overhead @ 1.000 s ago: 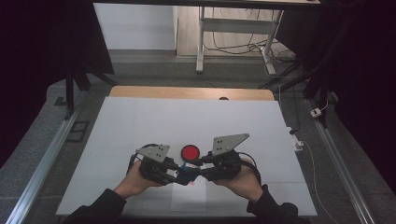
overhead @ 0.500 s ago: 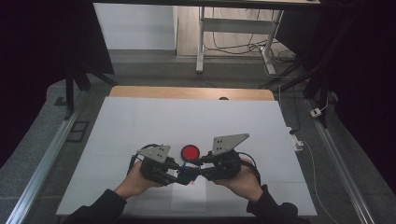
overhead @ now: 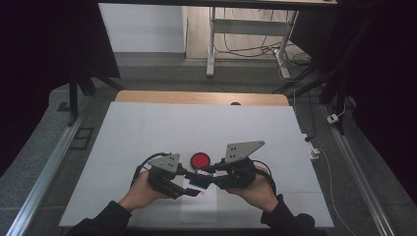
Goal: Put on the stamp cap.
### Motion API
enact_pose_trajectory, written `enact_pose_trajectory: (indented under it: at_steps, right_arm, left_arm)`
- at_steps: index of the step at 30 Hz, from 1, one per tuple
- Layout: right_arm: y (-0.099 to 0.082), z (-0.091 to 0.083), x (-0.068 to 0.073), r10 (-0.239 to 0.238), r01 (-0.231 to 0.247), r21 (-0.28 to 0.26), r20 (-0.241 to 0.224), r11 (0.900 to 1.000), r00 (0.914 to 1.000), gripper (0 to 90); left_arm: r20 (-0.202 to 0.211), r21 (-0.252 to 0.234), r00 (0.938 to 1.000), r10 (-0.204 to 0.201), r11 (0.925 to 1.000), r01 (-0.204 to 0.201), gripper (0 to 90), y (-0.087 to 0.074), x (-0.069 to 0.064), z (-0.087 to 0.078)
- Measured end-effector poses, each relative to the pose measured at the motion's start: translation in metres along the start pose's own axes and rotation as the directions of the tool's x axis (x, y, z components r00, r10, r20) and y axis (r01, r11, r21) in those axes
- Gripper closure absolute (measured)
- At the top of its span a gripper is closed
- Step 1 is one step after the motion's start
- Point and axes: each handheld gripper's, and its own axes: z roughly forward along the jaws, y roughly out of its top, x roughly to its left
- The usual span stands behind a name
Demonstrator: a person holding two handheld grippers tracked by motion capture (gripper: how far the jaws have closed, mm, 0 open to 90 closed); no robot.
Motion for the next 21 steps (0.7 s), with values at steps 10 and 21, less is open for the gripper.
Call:
enact_pose_trajectory:
  at_steps: [10,21]
  right_arm:
    - [0.0,-0.002,0.001,-0.012,0.012,0.003,0.022,0.9999,0.9997,70.1]
    - [0.0,-0.005,0.002,-0.018,0.018,0.001,0.04,0.9998,0.9991,70.1]
  left_arm:
    - [-0.104,0.037,0.9943,-0.019,0.9991,0.023,37.5,-0.002,-0.01,-0.014]
    - [-0.21,0.075,0.9744,-0.08,0.9923,0.098,18.9,-0.01,-0.023,-0.027]
